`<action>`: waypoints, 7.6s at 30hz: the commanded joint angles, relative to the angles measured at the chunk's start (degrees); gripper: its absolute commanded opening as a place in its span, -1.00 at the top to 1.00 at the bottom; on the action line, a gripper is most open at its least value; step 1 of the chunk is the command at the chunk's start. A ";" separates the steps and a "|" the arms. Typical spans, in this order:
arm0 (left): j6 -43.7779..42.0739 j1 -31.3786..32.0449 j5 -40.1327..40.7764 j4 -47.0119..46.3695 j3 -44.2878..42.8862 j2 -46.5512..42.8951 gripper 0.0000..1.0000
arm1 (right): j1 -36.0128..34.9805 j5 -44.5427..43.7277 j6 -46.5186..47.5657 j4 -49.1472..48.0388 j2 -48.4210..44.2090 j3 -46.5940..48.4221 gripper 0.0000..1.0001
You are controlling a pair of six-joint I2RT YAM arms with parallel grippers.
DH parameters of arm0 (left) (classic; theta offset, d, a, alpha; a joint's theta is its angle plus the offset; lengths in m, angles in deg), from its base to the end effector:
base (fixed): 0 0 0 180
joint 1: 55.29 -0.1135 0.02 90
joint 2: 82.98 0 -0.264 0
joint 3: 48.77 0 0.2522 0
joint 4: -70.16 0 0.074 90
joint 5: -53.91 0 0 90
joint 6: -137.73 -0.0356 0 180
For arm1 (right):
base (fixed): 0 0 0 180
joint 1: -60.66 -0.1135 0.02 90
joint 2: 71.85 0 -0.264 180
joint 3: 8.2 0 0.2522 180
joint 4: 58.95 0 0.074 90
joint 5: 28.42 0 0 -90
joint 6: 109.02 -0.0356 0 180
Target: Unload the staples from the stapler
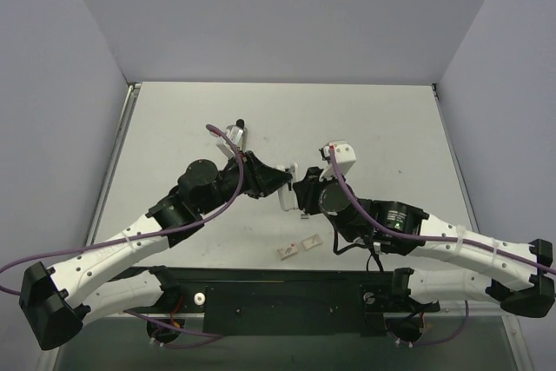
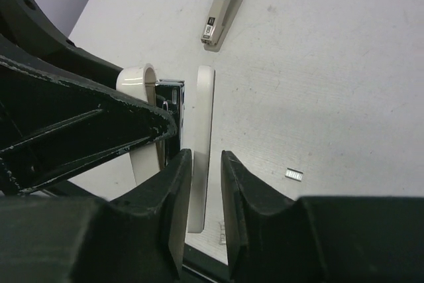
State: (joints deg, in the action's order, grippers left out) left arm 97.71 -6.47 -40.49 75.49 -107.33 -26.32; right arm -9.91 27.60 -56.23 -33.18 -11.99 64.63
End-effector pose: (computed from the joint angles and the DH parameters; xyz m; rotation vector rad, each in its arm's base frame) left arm 0.1535 -0.1796 0.3359 0.0474 1.8200 -1.3466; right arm 0.0967 0.2142 0.3755 -0.0950 1.8293 0.8273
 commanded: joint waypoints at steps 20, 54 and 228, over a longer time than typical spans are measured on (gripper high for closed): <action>-18.15 0.23 -28.90 0.34 -6.53 -0.85 1.00 | 16.34 43.62 19.45 21.21 -12.84 12.12 0.03; -24.75 4.80 -43.41 0.16 -6.00 -0.94 1.00 | 16.16 70.63 27.19 19.46 -4.40 13.80 0.31; -24.14 3.04 18.03 -15.56 -11.54 16.02 1.00 | 25.91 43.37 -5.24 -39.34 1.49 -25.05 1.00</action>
State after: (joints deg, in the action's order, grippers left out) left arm 71.57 -1.86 -24.16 70.92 -117.73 -9.75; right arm 15.38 63.60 -59.66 -68.42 -11.92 40.35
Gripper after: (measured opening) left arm 0.422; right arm 0.001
